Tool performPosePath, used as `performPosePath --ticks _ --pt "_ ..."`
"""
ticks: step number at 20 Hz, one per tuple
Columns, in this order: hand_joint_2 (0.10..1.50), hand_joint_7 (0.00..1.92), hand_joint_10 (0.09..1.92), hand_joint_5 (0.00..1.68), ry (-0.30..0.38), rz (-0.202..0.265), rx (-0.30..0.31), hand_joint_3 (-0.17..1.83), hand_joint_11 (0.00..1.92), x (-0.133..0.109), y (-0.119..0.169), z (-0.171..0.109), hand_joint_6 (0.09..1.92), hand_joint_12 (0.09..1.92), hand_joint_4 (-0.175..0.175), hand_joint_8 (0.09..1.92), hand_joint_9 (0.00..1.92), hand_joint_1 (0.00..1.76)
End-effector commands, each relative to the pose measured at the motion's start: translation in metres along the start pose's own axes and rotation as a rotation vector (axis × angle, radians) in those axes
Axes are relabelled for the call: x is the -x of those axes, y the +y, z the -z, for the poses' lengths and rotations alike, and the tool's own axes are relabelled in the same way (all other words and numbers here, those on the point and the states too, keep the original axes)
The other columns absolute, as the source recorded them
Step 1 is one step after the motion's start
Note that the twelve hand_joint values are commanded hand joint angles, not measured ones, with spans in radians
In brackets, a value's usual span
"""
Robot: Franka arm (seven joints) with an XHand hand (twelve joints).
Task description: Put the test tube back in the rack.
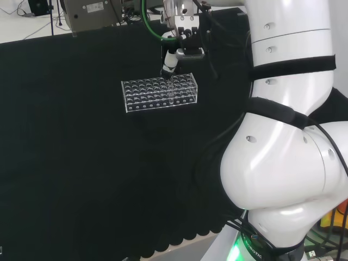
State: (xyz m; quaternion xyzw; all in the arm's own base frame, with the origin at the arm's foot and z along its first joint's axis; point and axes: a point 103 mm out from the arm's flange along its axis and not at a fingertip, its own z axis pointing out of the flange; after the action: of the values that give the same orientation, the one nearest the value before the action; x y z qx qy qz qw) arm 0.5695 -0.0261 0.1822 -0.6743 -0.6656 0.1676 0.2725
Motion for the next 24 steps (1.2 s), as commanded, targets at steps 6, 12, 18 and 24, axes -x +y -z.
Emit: performPosePath --ticks 6,12,18,24 --pt "0.93 0.96 0.50 1.07 0.024 0.028 0.022 -0.10 0.48 -0.003 -0.003 -0.010 0.36 1.33 -0.086 0.80 1.03 1.27" --pt "0.87 0.24 0.92 0.32 0.033 0.053 0.065 -0.17 0.10 -0.001 -0.008 0.003 0.71 1.54 0.028 0.94 0.32 1.08" --pt "0.86 0.10 0.96 0.25 0.007 0.084 0.144 -0.17 0.00 -0.007 -0.023 0.029 0.62 1.56 0.041 0.93 0.17 1.06" --pt "0.86 0.08 0.97 0.24 -0.012 0.121 0.255 -0.17 0.00 -0.017 -0.046 0.065 0.57 1.55 0.046 0.93 0.14 1.04"
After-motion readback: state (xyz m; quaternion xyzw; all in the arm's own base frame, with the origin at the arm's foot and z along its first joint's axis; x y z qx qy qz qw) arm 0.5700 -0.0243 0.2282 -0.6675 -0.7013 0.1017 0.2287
